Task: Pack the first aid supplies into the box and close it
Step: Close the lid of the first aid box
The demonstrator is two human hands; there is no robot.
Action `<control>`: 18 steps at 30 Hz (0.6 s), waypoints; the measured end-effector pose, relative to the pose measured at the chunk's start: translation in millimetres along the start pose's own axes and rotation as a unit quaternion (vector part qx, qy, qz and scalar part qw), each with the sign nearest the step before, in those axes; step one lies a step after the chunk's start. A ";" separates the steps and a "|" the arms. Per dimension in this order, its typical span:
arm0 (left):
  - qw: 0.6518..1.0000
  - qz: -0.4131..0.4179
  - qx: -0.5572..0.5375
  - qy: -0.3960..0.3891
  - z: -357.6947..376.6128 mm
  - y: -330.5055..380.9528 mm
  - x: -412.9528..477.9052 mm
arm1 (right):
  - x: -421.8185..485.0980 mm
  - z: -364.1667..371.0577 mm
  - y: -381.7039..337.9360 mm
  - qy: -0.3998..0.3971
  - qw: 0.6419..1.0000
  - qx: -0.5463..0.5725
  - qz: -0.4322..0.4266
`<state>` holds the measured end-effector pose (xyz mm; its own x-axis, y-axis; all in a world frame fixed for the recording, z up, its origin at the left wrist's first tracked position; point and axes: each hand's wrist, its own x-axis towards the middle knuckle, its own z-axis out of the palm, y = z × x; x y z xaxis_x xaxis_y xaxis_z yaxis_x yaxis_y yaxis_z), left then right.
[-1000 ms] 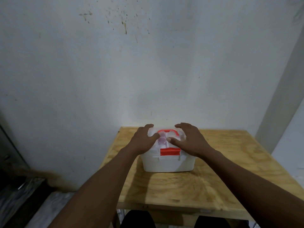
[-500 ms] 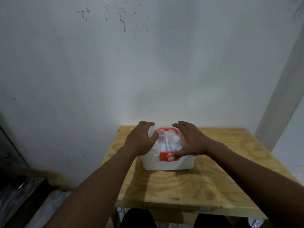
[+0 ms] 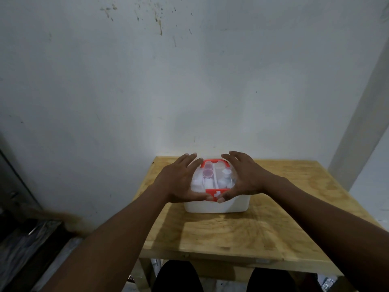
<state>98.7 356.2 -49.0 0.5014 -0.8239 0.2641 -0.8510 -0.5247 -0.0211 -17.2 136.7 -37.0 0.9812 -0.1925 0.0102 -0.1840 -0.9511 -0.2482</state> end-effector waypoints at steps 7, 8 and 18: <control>1.000 -0.003 -0.003 0.023 10.8 -3.0 2.5 | -0.2 1.6 -0.7 0.013 1.000 -0.005 -0.004; 1.000 -0.001 -0.006 0.027 11.9 -2.9 2.8 | 0.2 2.0 -0.7 0.014 1.000 -0.005 -0.004; 0.959 -0.109 -0.243 0.092 25.7 10.2 3.9 | -1.2 0.3 -0.2 0.037 0.998 0.051 -0.010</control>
<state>96.0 342.2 -73.0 0.6775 -0.6313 0.3773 -0.7238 -0.4812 0.4946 -18.3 137.3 -37.3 0.9770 -0.1953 0.0862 -0.1548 -0.9261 -0.3440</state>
